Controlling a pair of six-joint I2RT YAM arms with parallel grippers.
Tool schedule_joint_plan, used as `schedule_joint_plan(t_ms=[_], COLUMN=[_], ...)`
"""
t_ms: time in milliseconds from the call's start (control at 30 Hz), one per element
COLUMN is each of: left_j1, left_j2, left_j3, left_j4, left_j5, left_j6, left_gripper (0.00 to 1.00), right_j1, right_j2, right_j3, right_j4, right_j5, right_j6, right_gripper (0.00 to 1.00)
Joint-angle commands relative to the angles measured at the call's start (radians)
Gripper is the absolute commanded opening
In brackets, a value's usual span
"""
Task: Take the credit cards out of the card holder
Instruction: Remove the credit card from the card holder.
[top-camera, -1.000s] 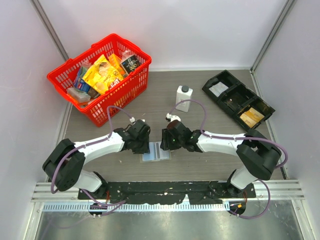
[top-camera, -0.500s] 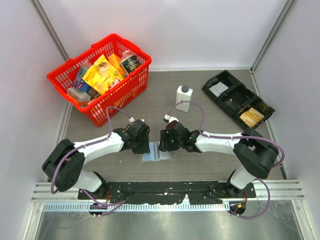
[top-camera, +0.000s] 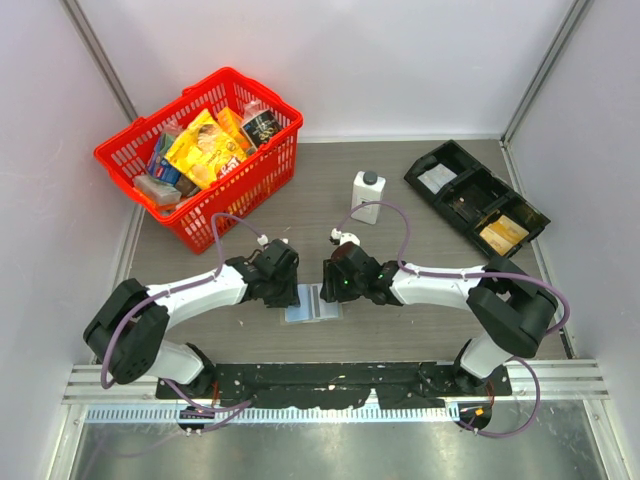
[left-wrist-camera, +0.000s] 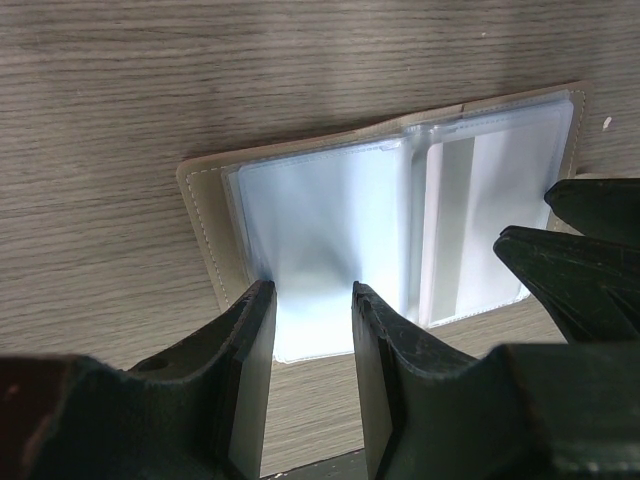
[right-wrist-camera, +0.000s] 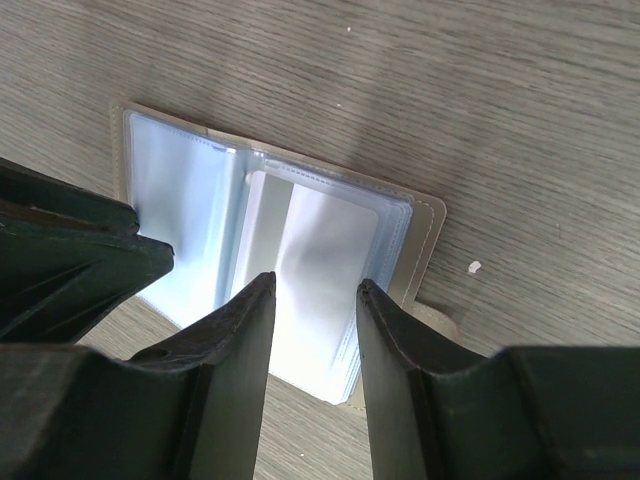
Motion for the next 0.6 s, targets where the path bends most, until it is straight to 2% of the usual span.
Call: schedule_joint_plan(t_ms=[0,333,567], left_j1=[0.002,0.002,0.002], left_j2=[-0.01,-0.004,0.001], left_j3=[-0.011,-0.011,-0.012], left_j4=[0.017,0.021,0.024], left_j5=[0.007,0.01,0.016], left_j6=[-0.005,-0.005,-0.007], left_gripper=[0.4,0.4,0.4], right_j1=[0.007,0.012,0.021], right_j2=[-0.018,0.028,0.071], right_j3=[0.017,0.027,0.036], right_j4=[-0.012,-0.028,0.002], right_j5=[0.025,0.007,-0.08], right_j6=[0.011,0.014,0.025], right_gripper=[0.43,0.44,0.44])
